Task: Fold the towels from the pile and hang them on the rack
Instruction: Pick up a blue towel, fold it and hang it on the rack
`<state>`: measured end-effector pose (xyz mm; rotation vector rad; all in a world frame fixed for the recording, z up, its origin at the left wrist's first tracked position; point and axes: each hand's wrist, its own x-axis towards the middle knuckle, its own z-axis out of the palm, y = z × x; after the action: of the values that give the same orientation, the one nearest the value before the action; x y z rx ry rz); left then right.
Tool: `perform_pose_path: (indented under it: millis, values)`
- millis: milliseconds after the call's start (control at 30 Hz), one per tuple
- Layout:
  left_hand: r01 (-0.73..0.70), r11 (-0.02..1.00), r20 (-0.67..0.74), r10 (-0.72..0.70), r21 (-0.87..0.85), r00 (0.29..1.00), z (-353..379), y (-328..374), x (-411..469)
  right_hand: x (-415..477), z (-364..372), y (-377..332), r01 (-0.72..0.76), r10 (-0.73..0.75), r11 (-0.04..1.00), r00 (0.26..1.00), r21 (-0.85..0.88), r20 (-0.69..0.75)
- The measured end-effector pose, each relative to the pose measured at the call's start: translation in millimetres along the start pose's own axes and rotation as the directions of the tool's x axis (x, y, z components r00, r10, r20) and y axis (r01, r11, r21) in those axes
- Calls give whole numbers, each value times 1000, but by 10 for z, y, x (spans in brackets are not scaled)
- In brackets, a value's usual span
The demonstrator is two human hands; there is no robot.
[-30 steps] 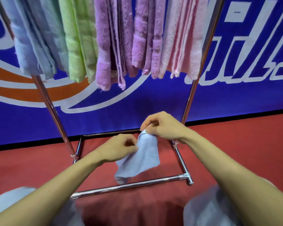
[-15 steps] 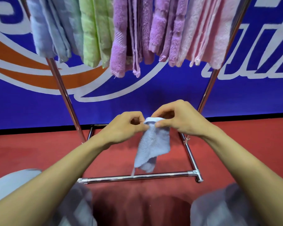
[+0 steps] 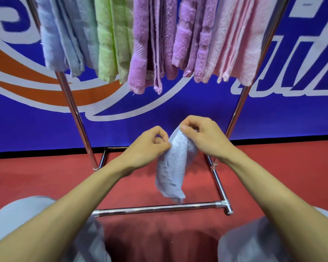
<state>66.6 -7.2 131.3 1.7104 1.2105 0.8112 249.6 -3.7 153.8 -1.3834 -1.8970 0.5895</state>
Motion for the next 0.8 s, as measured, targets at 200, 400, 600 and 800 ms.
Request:
perform_pose_path:
  millis: [200, 400, 600, 800]
  values:
    - [27, 952, 21, -35, 306, 999, -23, -50, -31, -2, -8, 16, -59, 58, 998, 994, -16, -95]
    - [150, 829, -39, -154, 539, 987, -151, -160, -44, -24, -74, 135, -158, 165, 986, 966, 50, -200]
    - [217, 786, -62, -223, 579, 973, -227, -177, -40, -49, -122, 301, -228, 241, 971, 931, 78, -273]
    - [219, 833, -169, -153, 508, 974, -297, -170, -32, 9, -217, 419, -261, 269, 963, 900, 72, -341]
